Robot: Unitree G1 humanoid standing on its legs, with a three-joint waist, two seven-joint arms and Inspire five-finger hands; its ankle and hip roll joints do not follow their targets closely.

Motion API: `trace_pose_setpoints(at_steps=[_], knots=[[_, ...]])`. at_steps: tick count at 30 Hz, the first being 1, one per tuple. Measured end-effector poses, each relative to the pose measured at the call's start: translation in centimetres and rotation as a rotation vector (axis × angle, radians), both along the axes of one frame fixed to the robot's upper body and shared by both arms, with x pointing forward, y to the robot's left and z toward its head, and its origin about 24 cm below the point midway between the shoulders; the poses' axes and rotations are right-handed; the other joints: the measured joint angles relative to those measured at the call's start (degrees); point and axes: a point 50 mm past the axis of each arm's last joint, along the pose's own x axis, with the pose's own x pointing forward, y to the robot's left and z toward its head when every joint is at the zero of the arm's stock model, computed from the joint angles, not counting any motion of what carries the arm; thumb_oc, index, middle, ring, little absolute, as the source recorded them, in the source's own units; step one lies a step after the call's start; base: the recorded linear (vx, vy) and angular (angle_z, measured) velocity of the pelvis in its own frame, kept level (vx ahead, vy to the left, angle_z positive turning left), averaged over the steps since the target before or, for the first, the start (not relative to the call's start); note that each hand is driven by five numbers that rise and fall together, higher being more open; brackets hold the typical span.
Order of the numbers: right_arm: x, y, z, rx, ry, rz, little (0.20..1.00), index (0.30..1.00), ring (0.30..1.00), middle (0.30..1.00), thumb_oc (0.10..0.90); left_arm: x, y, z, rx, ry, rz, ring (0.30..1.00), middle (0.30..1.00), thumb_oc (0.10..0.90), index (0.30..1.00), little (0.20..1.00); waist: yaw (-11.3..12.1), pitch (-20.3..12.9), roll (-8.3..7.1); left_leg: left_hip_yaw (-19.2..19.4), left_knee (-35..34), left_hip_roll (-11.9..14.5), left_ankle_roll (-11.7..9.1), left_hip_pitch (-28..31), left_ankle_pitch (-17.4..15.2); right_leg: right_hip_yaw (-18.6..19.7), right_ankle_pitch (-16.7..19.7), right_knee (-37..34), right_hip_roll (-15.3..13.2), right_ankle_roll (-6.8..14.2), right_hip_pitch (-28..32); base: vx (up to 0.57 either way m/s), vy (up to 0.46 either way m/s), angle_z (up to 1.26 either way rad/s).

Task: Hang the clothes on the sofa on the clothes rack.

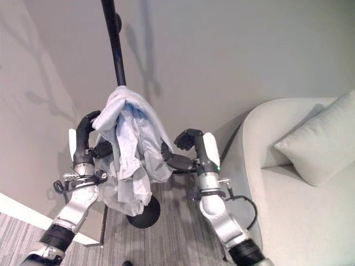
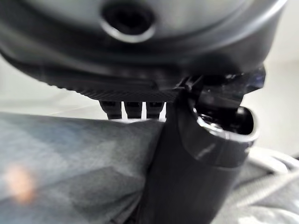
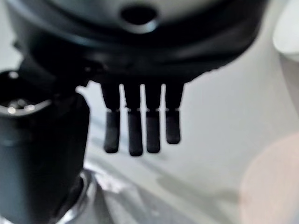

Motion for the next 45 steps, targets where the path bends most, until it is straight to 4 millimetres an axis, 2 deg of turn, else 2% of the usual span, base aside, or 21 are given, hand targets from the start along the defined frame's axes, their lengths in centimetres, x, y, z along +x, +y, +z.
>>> trace_pose_setpoints(at_steps=[1, 5, 9, 12, 15, 21, 26, 33, 37, 40, 45], knots=[[0.0, 0.1, -0.1, 0.005, 0.003, 0.009, 0.9, 0.9, 0.9, 0.9, 0.8, -0.1, 0.1, -0.1, -0.018, 0.005, 0.006, 0.9, 0.9, 0.8, 0.9, 0.9, 0.0, 0.0, 0.01, 0.0, 0.0, 0.0, 0.0, 0.0, 0.0, 0.0, 0.0, 0.0, 0.0, -0.1, 0.0, 0.0, 0.0, 0.0], [-0.3, 0.5, -0.4, 0.025, 0.027, 0.036, 0.9, 0.9, 0.9, 0.9, 0.8, -0.6, 0.2, -0.6, -0.157, 0.026, 0.021, 0.9, 0.9, 0.8, 0.9, 0.9, 0.1, 0.0, 0.02, 0.0, 0.0, -0.1, 0.0, 0.0, 0.0, 0.0, 0.2, 0.0, -0.1, -0.3, 0.0, 0.0, 0.0, 0.0], [-0.3, 0.5, -0.3, 0.064, 0.048, 0.051, 0.9, 0.9, 0.9, 0.9, 0.8, -1.0, 0.0, -0.2, -0.339, -0.005, 0.025, 0.9, 0.9, 0.8, 0.9, 0.9, 0.3, 0.0, 0.02, 0.0, 0.0, -0.1, 0.0, 0.0, 0.0, 0.0, 0.2, 0.0, -0.1, -0.3, 0.0, 0.0, 0.0, 0.0], [-0.4, 0.3, -0.3, 0.111, 0.075, 0.068, 0.9, 0.9, 0.9, 0.9, 0.8, -1.4, 0.0, 1.3, -0.482, -0.078, -0.012, 0.9, 0.9, 0.8, 0.9, 0.9, 0.2, 0.0, 0.02, 0.0, 0.0, -0.1, 0.0, 0.0, 0.0, 0.0, 0.2, 0.0, -0.2, -0.3, 0.0, 0.0, 0.0, 0.0], [-0.5, 0.0, 0.0, 0.106, 0.074, 0.081, 0.9, 0.9, 0.9, 0.9, 0.8, -1.6, -0.2, 2.2, -0.519, -0.126, -0.057, 0.9, 0.9, 0.8, 0.9, 0.9, 0.3, 0.0, 0.03, 0.0, 0.0, -0.2, 0.0, 0.0, 0.0, 0.0, 0.2, 0.0, -0.2, -0.3, 0.0, 0.0, 0.0, 0.0], [-1.2, -3.2, 3.0, 0.098, -0.022, 0.033, 0.9, 0.9, 0.9, 0.9, 0.8, -3.3, -0.5, 5.8, -0.54, -0.289, -0.227, 0.9, 0.9, 0.8, 0.9, 0.9, 0.3, 0.1, 0.21, 0.0, 0.0, -0.2, 0.0, 0.1, 0.0, 0.0, 0.2, 0.0, -0.1, -0.2, 0.2, 0.0, 0.0, 0.0], [-1.6, -5.2, 3.5, 0.126, -0.023, -0.01, 0.9, 0.9, 0.9, 0.9, 0.8, -4.0, -0.2, 6.8, -0.578, -0.332, -0.288, 0.9, 0.9, 0.8, 0.9, 0.9, 0.3, 0.0, 0.49, 0.0, 0.0, -0.2, 0.0, 0.2, 0.0, 0.0, 0.2, -0.1, -0.1, -0.2, 0.2, -0.01, -0.005, 0.0], [-3.4, -6.2, 1.8, 0.237, 0.106, 0.055, 0.9, 0.9, 0.9, 0.9, 0.8, -6.2, 1.5, 5.2, -0.591, -0.25, -0.386, 0.9, 0.9, 0.8, 0.9, 0.9, 0.4, 0.2, 0.76, -0.1, 0.0, -0.3, -0.4, 0.0, -0.1, 0.0, 0.2, -0.3, -0.2, -0.3, 0.1, 0.01, 0.002, 0.0], [-4.8, -7.8, 1.1, 0.205, 0.163, 0.048, 0.9, 0.9, 0.9, 0.9, 0.8, -8.9, 4.6, 2.4, -0.511, -0.028, -0.466, 0.9, 0.9, 0.8, 0.9, 0.9, 0.4, 0.7, 1.19, -0.1, 0.0, -0.3, -0.5, -0.1, -0.2, 0.0, 0.1, -0.3, -0.2, -0.2, 0.0, 0.0, 0.0, 0.0], [-5.6, -9.0, 0.6, 0.234, 0.194, 0.014, 0.9, 0.9, 0.9, 0.9, 0.8, -10.3, 5.1, 0.6, -0.588, 0.054, -0.486, 0.9, 0.9, 0.8, 0.9, 0.9, 0.6, 1.4, 1.5, -0.2, 0.0, -0.3, -0.5, -0.1, -0.2, 0.0, 0.1, -0.3, -0.2, -0.2, 0.1, 0.0, 0.0, 0.0], [-6.6, -9.7, -1.5, 0.473, 0.225, -0.027, 0.9, 0.9, 0.9, 0.9, 0.8, -11.1, 6.3, -1.8, -0.724, 0.069, -0.494, 0.9, 0.9, 0.8, 0.9, 0.9, 1.5, 1.4, 1.45, -0.2, 0.0, -0.3, -0.7, -0.1, -0.3, 0.0, 0.1, -0.3, -0.2, -0.2, 0.1, 0.0, 0.0, 0.0]])
